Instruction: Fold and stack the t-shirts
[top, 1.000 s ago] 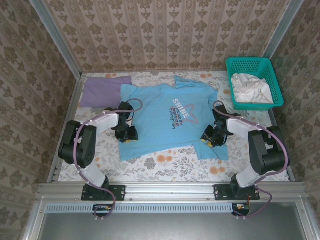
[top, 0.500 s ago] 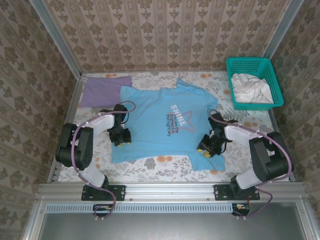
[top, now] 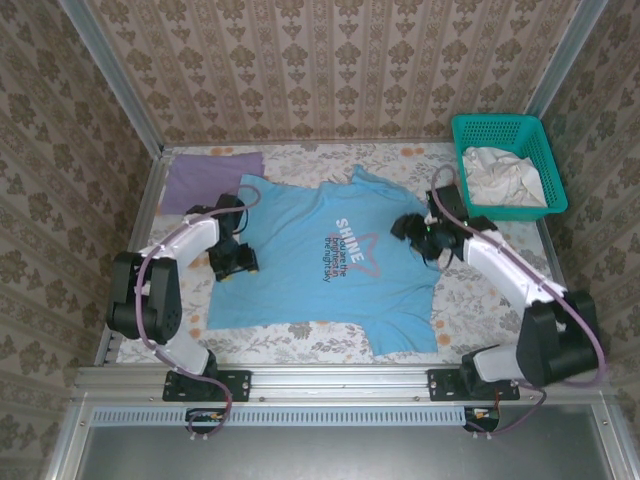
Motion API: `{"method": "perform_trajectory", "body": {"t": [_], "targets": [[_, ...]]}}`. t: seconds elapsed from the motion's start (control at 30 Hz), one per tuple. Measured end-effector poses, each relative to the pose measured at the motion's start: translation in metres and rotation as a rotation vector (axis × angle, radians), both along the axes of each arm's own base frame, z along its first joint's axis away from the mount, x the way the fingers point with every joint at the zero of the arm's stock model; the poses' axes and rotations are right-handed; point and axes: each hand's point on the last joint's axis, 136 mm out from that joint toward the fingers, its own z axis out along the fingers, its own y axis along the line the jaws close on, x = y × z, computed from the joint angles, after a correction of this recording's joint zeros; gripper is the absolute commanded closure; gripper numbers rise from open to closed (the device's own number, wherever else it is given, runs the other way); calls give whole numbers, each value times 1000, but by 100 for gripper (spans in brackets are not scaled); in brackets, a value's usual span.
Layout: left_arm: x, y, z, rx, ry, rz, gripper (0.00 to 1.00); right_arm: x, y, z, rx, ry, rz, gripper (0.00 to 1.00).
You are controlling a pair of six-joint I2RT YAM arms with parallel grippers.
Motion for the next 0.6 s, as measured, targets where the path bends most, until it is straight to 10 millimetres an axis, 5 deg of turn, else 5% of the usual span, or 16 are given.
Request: {"method": "perform_trajectory", "body": {"t": [0.17, 0.37, 0.6], "targets": [[28, -33, 30, -35, -115, -117, 34, 104, -13, 3, -106, -91, -40, 48], [29, -41, 20, -32, -86, -166, 34, 197, -20, -20, -200, -110, 1, 52], [25, -40, 10, -24, -51, -184, 33, 253, -18, -58, -269, -80, 95, 55]]}}
